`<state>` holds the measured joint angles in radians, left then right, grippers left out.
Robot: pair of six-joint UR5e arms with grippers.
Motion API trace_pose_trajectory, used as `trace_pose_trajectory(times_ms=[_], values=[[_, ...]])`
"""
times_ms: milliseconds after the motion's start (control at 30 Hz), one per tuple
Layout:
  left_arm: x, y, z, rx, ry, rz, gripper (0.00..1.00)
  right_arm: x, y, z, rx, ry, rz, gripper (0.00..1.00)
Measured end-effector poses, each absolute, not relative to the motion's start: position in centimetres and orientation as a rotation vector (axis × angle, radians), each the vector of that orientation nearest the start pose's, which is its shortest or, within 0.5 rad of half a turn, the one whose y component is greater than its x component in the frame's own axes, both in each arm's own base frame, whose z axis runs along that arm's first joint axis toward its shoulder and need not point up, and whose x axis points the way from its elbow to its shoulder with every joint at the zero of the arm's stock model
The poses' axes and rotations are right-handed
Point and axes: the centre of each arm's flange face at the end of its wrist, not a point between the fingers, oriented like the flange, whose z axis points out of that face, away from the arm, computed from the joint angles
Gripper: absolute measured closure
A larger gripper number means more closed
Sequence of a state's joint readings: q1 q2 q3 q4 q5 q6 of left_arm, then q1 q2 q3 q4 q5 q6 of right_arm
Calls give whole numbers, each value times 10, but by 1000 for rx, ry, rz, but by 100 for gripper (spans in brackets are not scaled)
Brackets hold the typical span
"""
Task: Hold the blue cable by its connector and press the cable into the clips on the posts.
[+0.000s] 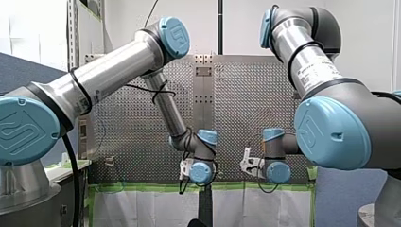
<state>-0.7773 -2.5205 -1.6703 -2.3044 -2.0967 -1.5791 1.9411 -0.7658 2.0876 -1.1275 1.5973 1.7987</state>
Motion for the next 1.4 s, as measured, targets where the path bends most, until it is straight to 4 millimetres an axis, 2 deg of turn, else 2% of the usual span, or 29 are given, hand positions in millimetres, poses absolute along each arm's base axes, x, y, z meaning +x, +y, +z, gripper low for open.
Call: trace_pose_trajectory(times_ms=[200,367,467,733,967,1400], values=[[381,-491,-64,287,1725,-77,100,284,-415,-39,1472,-1365,1498,100],[384,-499,-78,288,1725,-76,100,269,-424,-50,1462,-1381,1500,100],[383,-507,-87,298,1730,-84,100,261,-434,-56,1460,-1382,1502,100],[377,-525,-112,299,1757,-124,100,239,-462,-57,1419,-1381,1500,100],[381,-542,-107,274,1754,-144,100,232,-476,-54,1393,-1381,1506,100],[390,-580,-77,159,1683,-175,100,228,-482,-54,1385,-1386,1503,100]])
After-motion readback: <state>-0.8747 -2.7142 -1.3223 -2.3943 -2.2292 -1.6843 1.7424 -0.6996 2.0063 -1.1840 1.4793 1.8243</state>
